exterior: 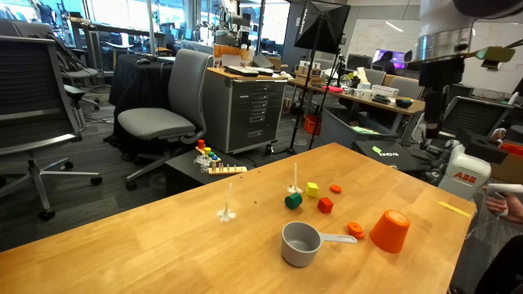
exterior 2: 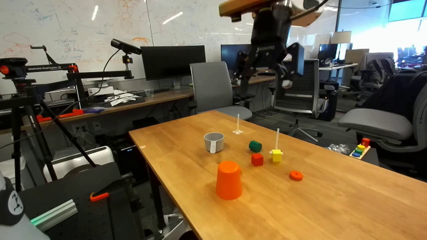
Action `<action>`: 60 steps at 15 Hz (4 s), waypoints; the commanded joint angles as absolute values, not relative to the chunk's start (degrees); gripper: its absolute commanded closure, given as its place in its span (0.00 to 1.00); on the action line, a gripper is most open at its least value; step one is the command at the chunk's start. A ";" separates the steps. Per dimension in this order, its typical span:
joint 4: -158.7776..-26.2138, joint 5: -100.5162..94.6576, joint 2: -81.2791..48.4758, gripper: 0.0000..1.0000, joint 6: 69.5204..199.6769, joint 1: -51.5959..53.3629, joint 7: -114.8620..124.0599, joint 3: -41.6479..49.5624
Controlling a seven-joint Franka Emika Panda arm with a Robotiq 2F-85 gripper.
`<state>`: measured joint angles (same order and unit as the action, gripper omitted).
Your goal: Put the three blocks in the gray cup
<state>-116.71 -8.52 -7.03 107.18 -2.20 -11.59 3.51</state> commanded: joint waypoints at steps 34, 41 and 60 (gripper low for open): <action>-51.35 -8.63 -67.12 0.00 96.01 9.24 -3.22 -1.88; -42.76 -5.30 -73.67 0.00 95.38 9.65 -5.04 -3.90; -42.20 -3.12 -66.51 0.82 88.33 11.09 -8.04 -7.53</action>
